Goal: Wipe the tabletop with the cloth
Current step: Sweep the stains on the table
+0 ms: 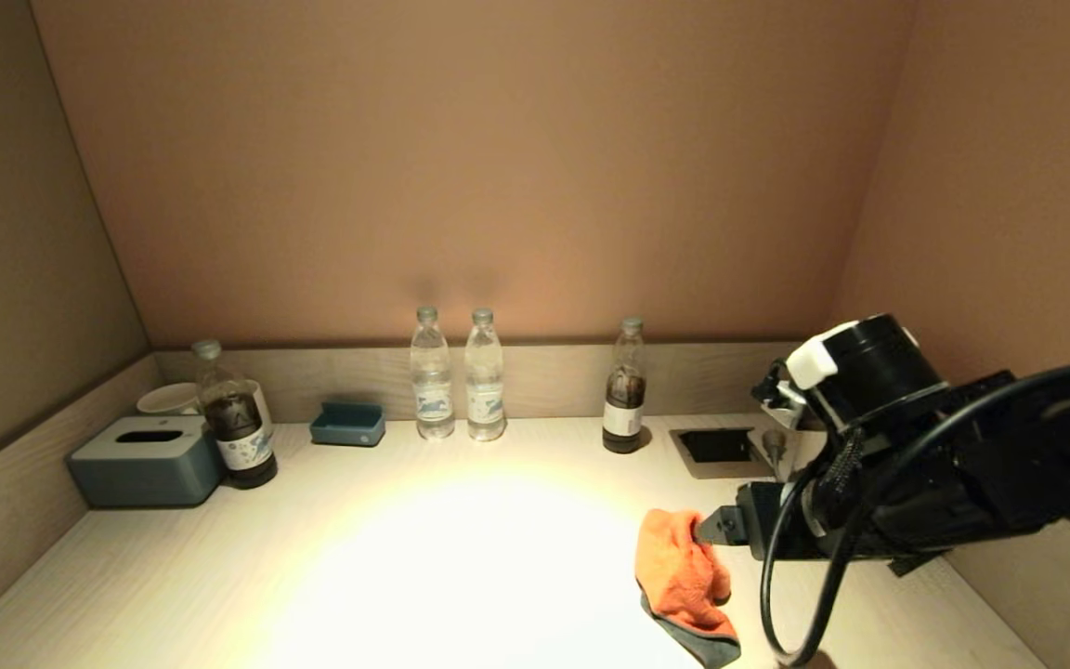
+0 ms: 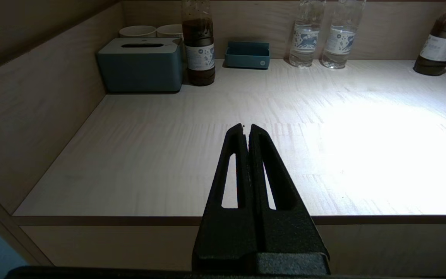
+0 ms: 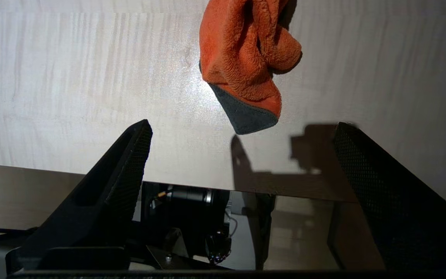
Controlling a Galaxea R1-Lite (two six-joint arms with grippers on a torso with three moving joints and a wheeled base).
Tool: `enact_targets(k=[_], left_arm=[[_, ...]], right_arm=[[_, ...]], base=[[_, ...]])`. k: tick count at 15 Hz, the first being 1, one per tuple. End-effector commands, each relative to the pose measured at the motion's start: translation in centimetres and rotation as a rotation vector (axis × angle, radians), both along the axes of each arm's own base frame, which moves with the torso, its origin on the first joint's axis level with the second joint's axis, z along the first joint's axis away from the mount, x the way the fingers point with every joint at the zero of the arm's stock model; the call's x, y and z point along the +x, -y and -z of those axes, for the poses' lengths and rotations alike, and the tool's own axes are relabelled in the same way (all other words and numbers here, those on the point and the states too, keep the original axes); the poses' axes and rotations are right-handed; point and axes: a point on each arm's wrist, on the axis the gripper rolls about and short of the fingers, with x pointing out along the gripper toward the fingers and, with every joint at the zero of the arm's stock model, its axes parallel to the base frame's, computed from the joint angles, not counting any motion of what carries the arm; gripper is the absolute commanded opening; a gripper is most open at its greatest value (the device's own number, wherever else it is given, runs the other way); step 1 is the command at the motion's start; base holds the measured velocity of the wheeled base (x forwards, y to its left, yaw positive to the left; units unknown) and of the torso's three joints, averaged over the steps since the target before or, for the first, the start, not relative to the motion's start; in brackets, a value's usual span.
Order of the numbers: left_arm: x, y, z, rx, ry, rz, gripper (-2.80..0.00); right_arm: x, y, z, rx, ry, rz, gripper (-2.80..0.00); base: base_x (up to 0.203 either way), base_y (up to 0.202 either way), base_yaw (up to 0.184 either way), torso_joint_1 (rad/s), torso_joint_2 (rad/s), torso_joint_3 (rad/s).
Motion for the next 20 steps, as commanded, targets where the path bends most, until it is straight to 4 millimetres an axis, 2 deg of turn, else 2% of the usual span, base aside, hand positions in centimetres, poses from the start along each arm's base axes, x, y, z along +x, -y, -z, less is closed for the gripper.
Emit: enact_targets(k=[1, 3, 5, 7, 9, 12, 16, 20], left_arm=[[0.0, 0.0, 0.0, -0.001, 0.0, 0.0, -2.8], [0.0, 0.0, 0.0, -0.001, 0.0, 0.0, -2.8], [0.0, 0.0, 0.0, -0.001, 0.0, 0.0, -2.8], [0.0, 0.0, 0.0, -0.001, 0.0, 0.0, -2.8], [0.0, 0.0, 0.0, -0.001, 0.0, 0.0, -2.8], [0.0, 0.0, 0.0, -0.001, 0.0, 0.0, -2.8], [0.0, 0.0, 0.0, -0.001, 0.0, 0.0, -2.8], [0.0, 0.0, 0.0, -0.001, 0.0, 0.0, -2.8]], right_arm=[[1.9, -0.7, 2.6, -0.012, -0.09, -0.007, 0.0], [3.5, -1.2, 4.3, -0.016, -0.097, -0.003, 0.0], [4.4, -1.5, 5.0, -0.015, -0.085, -0.001, 0.0], [5.8, -2.0, 7.0, -0.03, -0.12, 0.001, 0.0], [6.6, -2.2, 7.2, -0.029, -0.114, 0.004, 0.0], [9.6, -3.2, 10.2, -0.051, -0.169, 0.01, 0.0], [11.1, -3.3, 11.2, -0.055, -0.174, 0.021, 0.0], [11.4, -3.2, 12.1, -0.062, -0.198, 0.026, 0.0]], base=[[0.0, 0.0, 0.0, 0.0, 0.0, 0.0], [0.0, 0.0, 0.0, 0.0, 0.0, 0.0], [0.0, 0.0, 0.0, 0.0, 0.0, 0.0], [0.0, 0.0, 0.0, 0.0, 0.0, 0.0], [0.0, 0.0, 0.0, 0.0, 0.0, 0.0], [0.0, 0.0, 0.0, 0.0, 0.0, 0.0], [0.0, 0.0, 0.0, 0.0, 0.0, 0.0], [0.0, 0.0, 0.0, 0.0, 0.0, 0.0]])
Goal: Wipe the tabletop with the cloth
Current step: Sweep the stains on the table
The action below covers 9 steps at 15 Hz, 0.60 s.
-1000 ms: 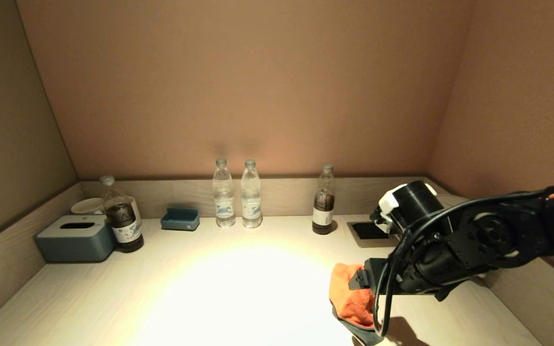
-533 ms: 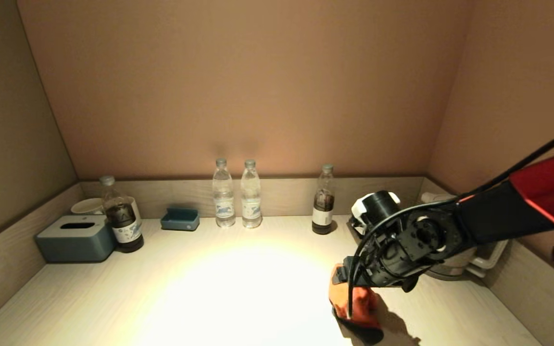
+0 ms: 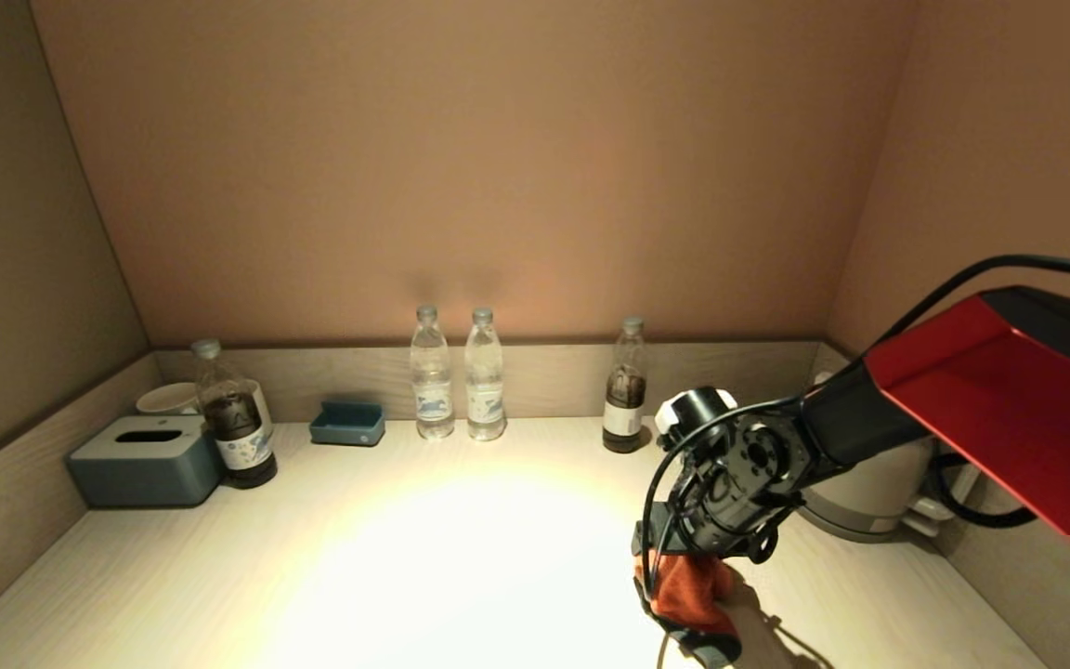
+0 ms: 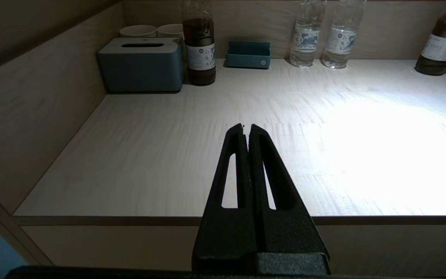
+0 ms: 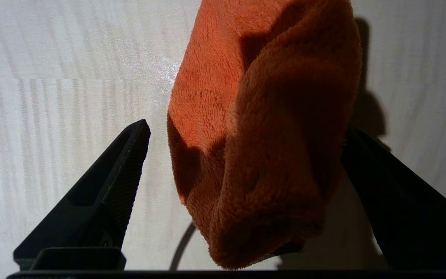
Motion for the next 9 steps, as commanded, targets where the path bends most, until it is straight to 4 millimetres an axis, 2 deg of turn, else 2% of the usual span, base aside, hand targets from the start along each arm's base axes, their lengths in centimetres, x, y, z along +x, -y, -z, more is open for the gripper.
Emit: enact_targets(k=[1, 2, 9], left_arm=[[0.0, 0.0, 0.0, -0.001, 0.0, 0.0, -2.8], [0.0, 0.0, 0.0, -0.001, 0.0, 0.0, -2.8], [0.0, 0.0, 0.0, -0.001, 0.0, 0.0, -2.8]], right_arm=[[0.3, 0.11, 1.2, -0.007, -0.03, 0.008, 0.0], [0.31, 0.12, 1.27, -0.009, -0.032, 0.009, -2.8], [0.37, 0.2, 1.47, -0.007, -0.038, 0.016, -2.8]], base=[[0.0, 0.0, 0.0, 0.0, 0.0, 0.0], [0.0, 0.0, 0.0, 0.0, 0.0, 0.0], [0.0, 0.0, 0.0, 0.0, 0.0, 0.0]])
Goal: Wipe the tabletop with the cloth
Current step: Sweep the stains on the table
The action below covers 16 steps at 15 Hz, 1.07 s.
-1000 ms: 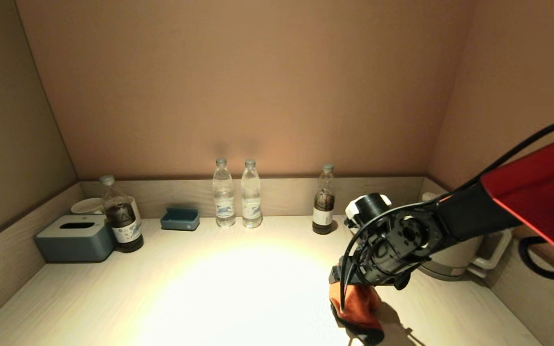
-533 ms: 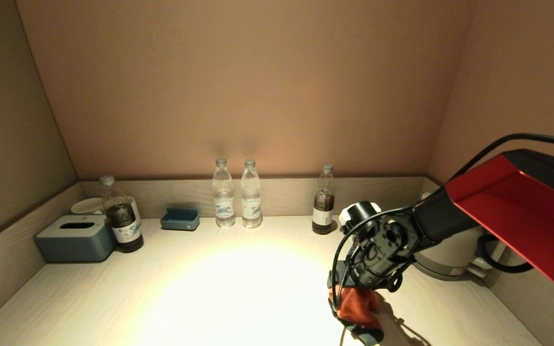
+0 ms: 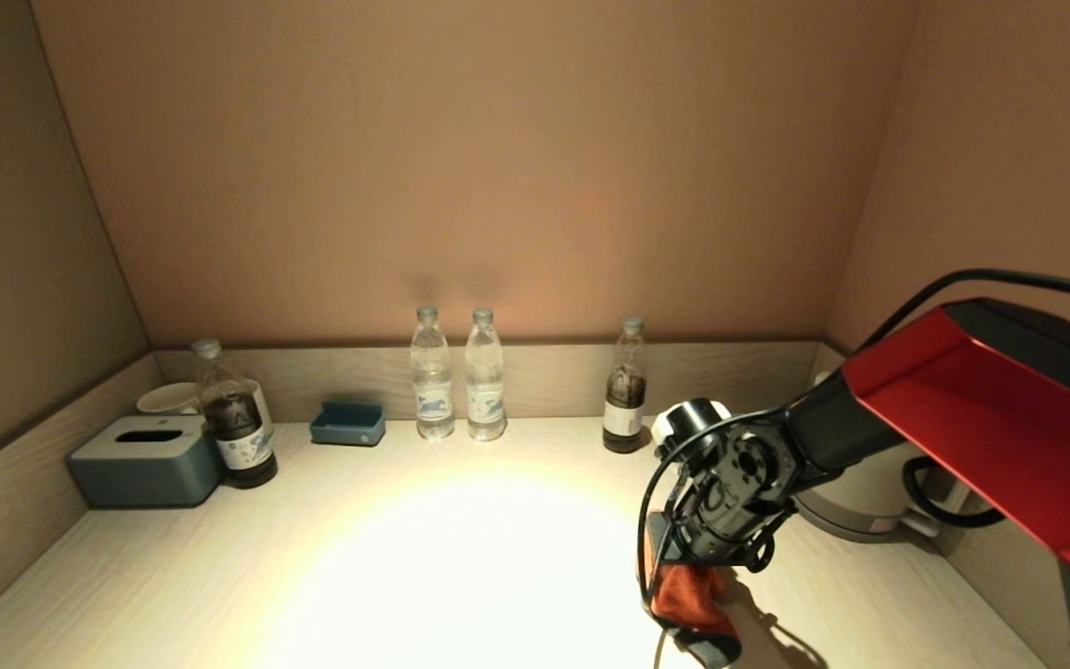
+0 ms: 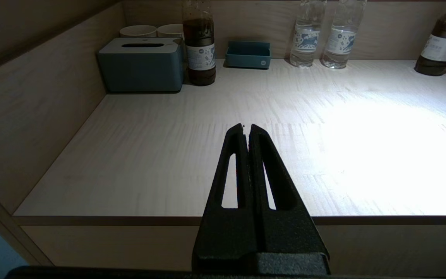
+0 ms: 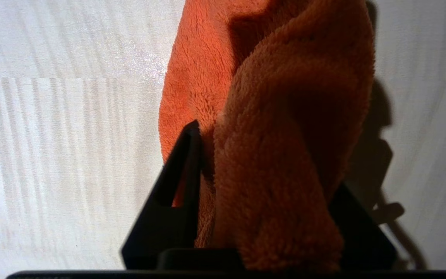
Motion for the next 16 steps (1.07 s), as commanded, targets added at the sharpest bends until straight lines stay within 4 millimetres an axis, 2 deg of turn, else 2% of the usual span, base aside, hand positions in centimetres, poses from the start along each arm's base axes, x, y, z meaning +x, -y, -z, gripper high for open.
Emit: enact_targets(k=[1, 7, 9, 12, 15, 16], left_arm=[[0.0, 0.0, 0.0, 0.0, 0.0, 0.0, -2.8], [0.0, 0.0, 0.0, 0.0, 0.0, 0.0, -2.8], [0.0, 0.0, 0.0, 0.0, 0.0, 0.0, -2.8], [0.0, 0.0, 0.0, 0.0, 0.0, 0.0, -2.8], [0.0, 0.0, 0.0, 0.0, 0.0, 0.0, -2.8], [0.0, 0.0, 0.0, 0.0, 0.0, 0.0, -2.8]], right_arm=[[0.1, 0.3, 0.1, -0.001, -0.008, 0.014, -2.8], [-0.3, 3.1, 0.6, -0.023, -0.043, 0.076, -2.8], [-0.8, 6.1, 0.5, -0.038, -0.057, 0.139, -2.8], [-2.0, 9.3, -0.2, -0.056, -0.064, 0.179, -2.8], [-3.0, 11.2, -0.5, -0.071, -0.067, 0.19, -2.8], [-3.5, 12.8, -0.7, -0.078, -0.069, 0.218, -2.8]], base=[[0.0, 0.0, 0.0, 0.0, 0.0, 0.0], [0.0, 0.0, 0.0, 0.0, 0.0, 0.0], [0.0, 0.0, 0.0, 0.0, 0.0, 0.0], [0.0, 0.0, 0.0, 0.0, 0.0, 0.0], [0.0, 0.0, 0.0, 0.0, 0.0, 0.0], [0.0, 0.0, 0.0, 0.0, 0.0, 0.0]])
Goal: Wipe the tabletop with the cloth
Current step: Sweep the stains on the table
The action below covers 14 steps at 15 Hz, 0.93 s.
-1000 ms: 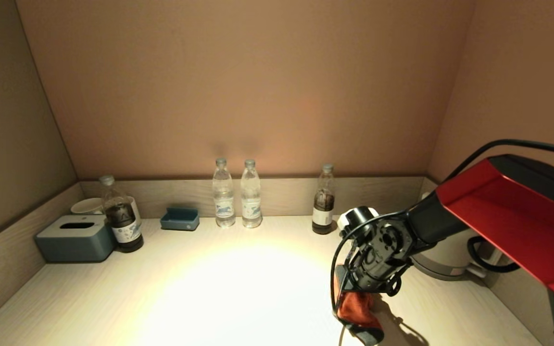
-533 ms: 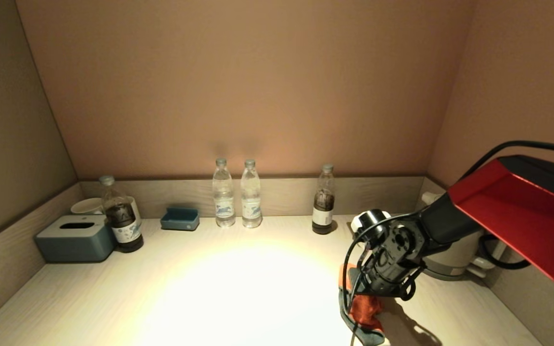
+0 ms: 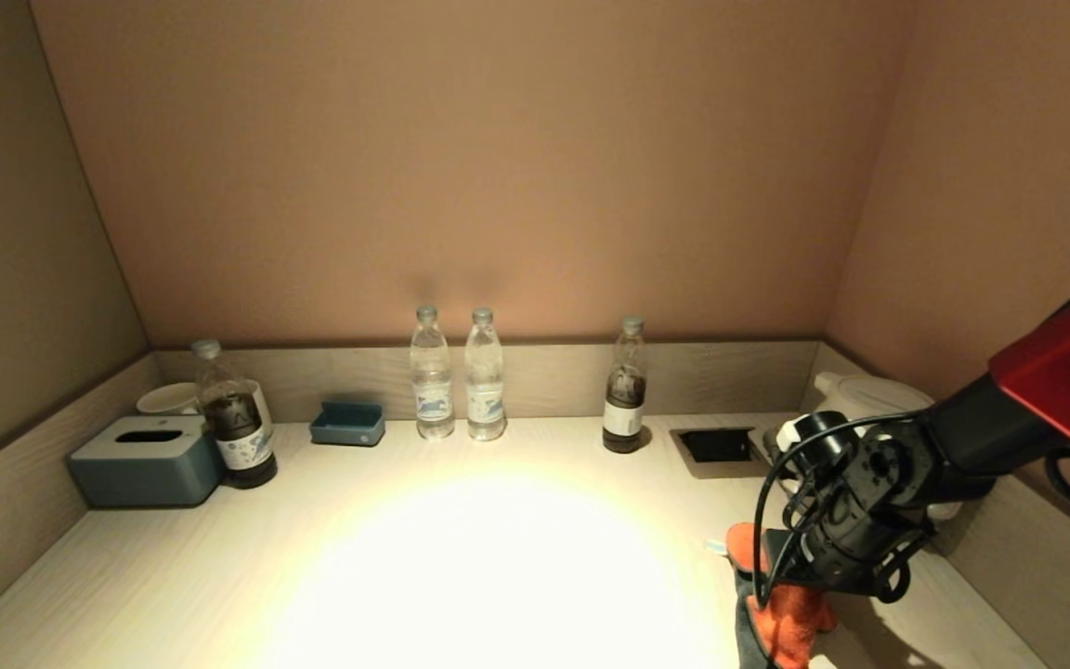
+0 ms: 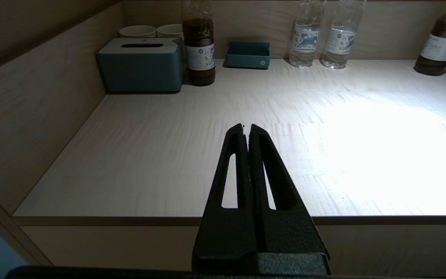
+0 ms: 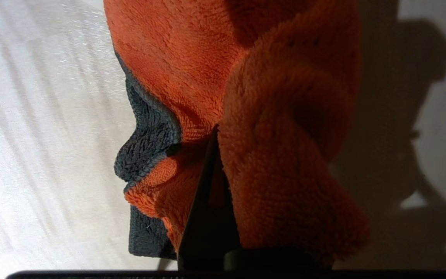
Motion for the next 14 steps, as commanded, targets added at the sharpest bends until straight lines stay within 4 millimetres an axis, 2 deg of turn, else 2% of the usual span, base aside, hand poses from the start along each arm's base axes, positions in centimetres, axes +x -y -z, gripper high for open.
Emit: enact_targets(k=[1, 6, 11, 14], left_arm=[[0.0, 0.0, 0.0, 0.0, 0.0, 0.0, -2.8], [0.0, 0.0, 0.0, 0.0, 0.0, 0.0, -2.8], [0.0, 0.0, 0.0, 0.0, 0.0, 0.0, -2.8], [0.0, 0.0, 0.0, 0.0, 0.0, 0.0, -2.8]], right_arm=[[-1.4, 2.6, -0.9, -0.021, 0.009, 0.015, -2.8], [-3.5, 7.9, -1.1, -0.046, -0.008, 0.075, -2.8], [-4.9, 10.3, -1.2, -0.042, -0.011, 0.09, -2.8], [-5.1, 10.2, -0.9, -0.035, -0.025, 0.075, -2.8]], base=[[0.0, 0.0, 0.0, 0.0, 0.0, 0.0], [0.0, 0.0, 0.0, 0.0, 0.0, 0.0], [0.0, 0.0, 0.0, 0.0, 0.0, 0.0], [0.0, 0.0, 0.0, 0.0, 0.0, 0.0]])
